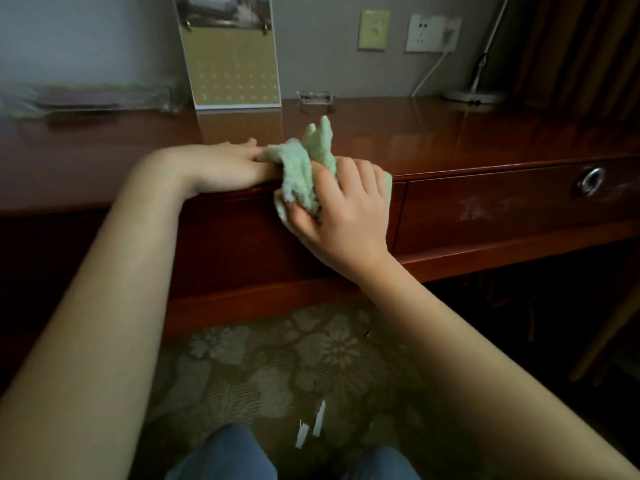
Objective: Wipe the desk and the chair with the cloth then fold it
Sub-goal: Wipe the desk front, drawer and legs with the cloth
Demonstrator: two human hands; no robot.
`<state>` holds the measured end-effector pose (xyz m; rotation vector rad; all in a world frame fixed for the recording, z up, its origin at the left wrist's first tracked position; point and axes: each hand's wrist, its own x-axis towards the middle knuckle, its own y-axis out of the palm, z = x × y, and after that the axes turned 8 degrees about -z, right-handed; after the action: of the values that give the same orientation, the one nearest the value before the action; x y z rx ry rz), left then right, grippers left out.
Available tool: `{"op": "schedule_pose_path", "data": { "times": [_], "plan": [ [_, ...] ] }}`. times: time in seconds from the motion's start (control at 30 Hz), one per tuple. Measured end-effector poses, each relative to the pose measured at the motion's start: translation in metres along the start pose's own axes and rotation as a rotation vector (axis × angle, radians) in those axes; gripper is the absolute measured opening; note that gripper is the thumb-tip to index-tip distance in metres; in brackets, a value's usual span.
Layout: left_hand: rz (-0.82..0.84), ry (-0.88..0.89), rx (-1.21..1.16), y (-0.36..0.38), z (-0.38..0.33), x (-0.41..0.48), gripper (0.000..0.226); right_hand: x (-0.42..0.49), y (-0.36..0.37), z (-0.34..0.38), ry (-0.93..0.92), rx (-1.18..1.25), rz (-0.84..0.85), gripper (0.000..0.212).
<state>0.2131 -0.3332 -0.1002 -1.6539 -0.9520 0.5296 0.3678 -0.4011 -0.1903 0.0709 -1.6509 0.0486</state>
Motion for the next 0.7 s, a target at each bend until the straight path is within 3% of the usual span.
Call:
{"op": "schedule_pose_path", "data": {
  "times": [0.13,0.23,0.37,0.5,0.7],
  "plan": [
    [0.001,-0.039,-0.017,-0.002,-0.012,0.0,0.06,-0.002,0.001,0.0,0.024,-0.021,-0.012,0.041],
    [-0.023,-0.037,-0.022,-0.003,-0.011,-0.004,0.093,-0.005,0.0,-0.006,-0.049,-0.005,0.011,0.042],
    [-0.067,-0.015,-0.042,-0.003,-0.006,-0.004,0.082,-0.015,-0.008,-0.037,-0.133,-0.014,0.017,0.045],
    [-0.076,-0.038,-0.082,-0.001,-0.004,-0.005,0.07,-0.019,-0.031,-0.096,0.041,-0.095,0.011,0.038],
    [-0.065,-0.077,0.033,0.0,-0.003,-0.01,0.079,-0.026,-0.052,-0.172,0.281,-0.205,-0.004,0.035]
  ]
}}
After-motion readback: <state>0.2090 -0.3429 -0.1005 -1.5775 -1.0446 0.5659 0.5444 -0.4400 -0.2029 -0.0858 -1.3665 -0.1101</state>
